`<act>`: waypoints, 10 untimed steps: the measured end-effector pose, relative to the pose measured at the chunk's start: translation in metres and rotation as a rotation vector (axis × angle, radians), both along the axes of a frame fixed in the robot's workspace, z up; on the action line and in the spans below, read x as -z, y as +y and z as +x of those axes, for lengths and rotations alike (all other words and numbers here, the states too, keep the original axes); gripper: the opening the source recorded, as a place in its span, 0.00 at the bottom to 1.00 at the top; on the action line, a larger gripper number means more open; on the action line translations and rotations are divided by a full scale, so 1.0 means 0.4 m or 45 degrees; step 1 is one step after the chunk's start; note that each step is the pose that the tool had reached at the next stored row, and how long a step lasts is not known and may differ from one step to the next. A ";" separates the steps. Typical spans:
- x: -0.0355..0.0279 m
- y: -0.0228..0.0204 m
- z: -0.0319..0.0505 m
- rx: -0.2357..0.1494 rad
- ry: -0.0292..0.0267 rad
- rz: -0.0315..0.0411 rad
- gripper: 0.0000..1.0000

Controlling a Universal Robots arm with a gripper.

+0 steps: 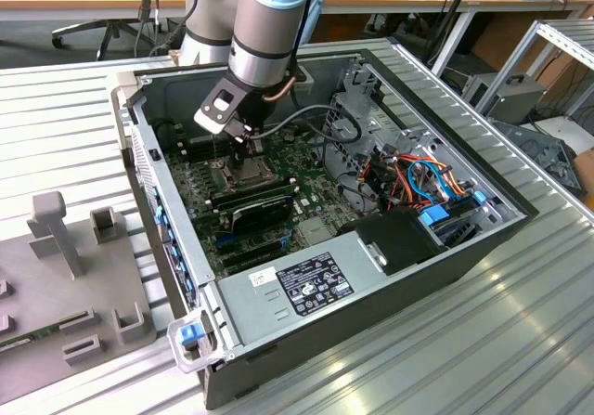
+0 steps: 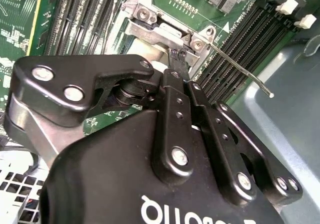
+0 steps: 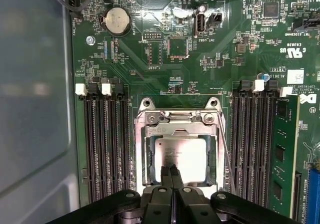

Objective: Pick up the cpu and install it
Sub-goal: 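Close the cpu cover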

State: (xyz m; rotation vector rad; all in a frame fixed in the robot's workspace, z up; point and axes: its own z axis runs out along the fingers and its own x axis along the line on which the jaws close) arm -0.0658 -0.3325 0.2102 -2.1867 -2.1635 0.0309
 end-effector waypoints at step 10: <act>0.007 0.000 0.000 0.000 -0.0003 0.0005 0.11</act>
